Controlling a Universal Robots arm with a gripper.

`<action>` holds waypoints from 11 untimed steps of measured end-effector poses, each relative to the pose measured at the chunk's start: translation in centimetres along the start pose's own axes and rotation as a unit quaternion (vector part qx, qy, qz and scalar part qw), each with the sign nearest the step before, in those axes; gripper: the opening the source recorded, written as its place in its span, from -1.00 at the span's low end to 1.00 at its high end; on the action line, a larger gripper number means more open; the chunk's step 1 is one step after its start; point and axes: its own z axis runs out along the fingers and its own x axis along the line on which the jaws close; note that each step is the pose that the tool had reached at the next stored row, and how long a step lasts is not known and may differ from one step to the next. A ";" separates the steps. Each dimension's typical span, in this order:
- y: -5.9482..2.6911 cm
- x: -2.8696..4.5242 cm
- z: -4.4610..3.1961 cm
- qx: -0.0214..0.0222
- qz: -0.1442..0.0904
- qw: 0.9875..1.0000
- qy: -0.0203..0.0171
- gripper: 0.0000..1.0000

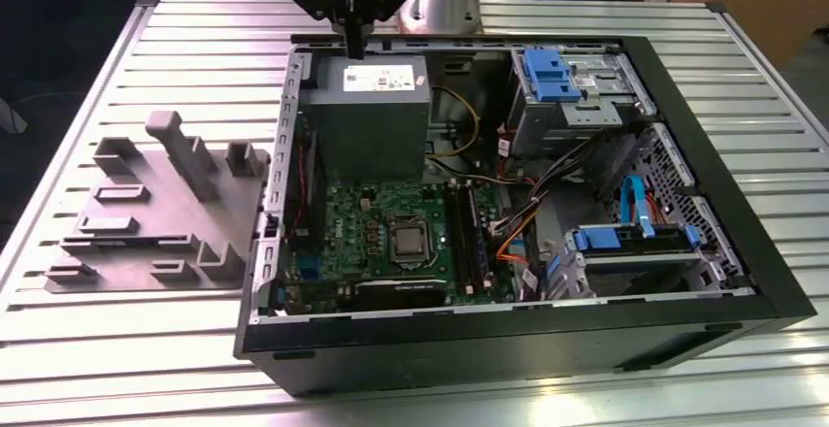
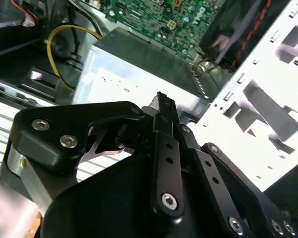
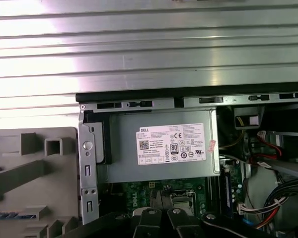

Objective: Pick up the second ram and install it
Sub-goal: 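Reach for the second ram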

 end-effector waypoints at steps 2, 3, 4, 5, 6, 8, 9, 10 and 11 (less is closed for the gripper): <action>-0.05 0.59 0.03 0.000 0.000 1.000 0.000 -0.80; -0.07 0.89 0.05 0.000 0.000 1.000 0.000 -0.80; -0.10 1.22 0.07 0.000 0.000 1.000 0.000 -0.80; -0.12 1.55 0.08 0.000 0.000 1.000 0.000 -0.80; -0.14 1.84 0.09 0.000 0.000 1.000 0.000 -0.80; -0.19 2.38 0.13 0.000 0.000 1.000 0.000 -0.80; -0.21 2.65 0.14 0.000 0.000 1.000 0.000 -0.80; -0.23 2.96 0.15 0.000 0.000 1.000 0.000 -0.80; -0.26 3.24 0.17 0.000 0.000 1.000 0.000 -0.80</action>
